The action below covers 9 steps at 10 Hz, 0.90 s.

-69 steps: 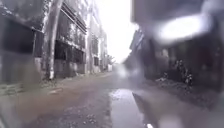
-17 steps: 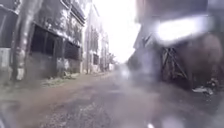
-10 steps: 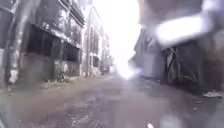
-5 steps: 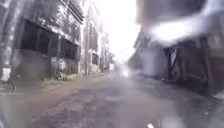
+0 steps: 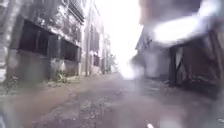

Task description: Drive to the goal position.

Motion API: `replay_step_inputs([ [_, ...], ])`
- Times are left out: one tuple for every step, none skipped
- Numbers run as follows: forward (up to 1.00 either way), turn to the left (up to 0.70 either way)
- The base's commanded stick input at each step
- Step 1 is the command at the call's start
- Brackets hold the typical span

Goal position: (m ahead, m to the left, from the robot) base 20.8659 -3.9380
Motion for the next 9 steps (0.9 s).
replay_step_inputs([
  [0.50, -0.32],
  [0.50, -0.06],
  [0.50, 0.02],
  [0.50, 0.02],
  [0.50, 0.02],
  [0.50, 0.02],
  [0.50, 0.02],
  [0.50, 0.02],
  [0.50, 0.02],
])
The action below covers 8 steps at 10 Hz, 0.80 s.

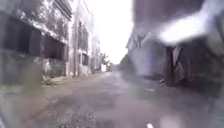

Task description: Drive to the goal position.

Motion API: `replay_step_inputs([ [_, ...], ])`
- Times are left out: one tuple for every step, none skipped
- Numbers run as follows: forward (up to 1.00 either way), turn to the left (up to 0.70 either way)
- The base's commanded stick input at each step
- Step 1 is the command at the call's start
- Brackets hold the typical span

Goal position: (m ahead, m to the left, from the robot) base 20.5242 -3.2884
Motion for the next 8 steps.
replay_step_inputs([
  [0.50, 0.02],
  [0.50, 0.02],
  [0.50, 0.02],
  [0.50, 0.02],
  [0.50, 0.02],
  [0.50, 0.02],
  [0.50, 0.02],
  [0.50, 0.02],
])
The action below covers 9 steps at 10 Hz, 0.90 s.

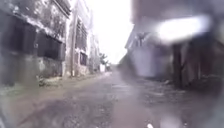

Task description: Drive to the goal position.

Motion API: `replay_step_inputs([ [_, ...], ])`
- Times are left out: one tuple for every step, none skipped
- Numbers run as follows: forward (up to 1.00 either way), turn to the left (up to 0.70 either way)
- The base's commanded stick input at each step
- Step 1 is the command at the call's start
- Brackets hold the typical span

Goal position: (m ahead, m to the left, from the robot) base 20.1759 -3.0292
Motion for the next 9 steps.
replay_step_inputs([
  [0.50, 0.02],
  [0.50, 0.02],
  [0.50, 0.02],
  [0.50, 0.02],
  [0.50, 0.02],
  [0.50, 0.02],
  [0.50, 0.02],
  [0.50, 0.02],
  [0.50, 0.02],
])
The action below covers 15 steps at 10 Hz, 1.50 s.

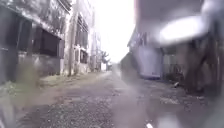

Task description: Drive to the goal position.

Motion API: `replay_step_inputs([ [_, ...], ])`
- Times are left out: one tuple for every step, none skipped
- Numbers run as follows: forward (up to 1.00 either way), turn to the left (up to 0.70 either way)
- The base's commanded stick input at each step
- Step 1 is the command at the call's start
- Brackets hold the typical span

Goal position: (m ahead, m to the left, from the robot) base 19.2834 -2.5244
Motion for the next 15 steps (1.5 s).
replay_step_inputs([
  [0.50, 0.02],
  [0.50, 0.02],
  [0.50, 0.02],
  [0.50, 0.02],
  [0.50, 0.02],
  [0.50, 0.02],
  [0.50, 0.02],
  [0.50, 0.02],
  [0.50, 0.02],
  [0.50, 0.02],
  [0.50, 0.02],
  [0.50, 0.02],
  [0.50, 0.02],
  [0.50, 0.02],
  [0.50, 0.02],
])
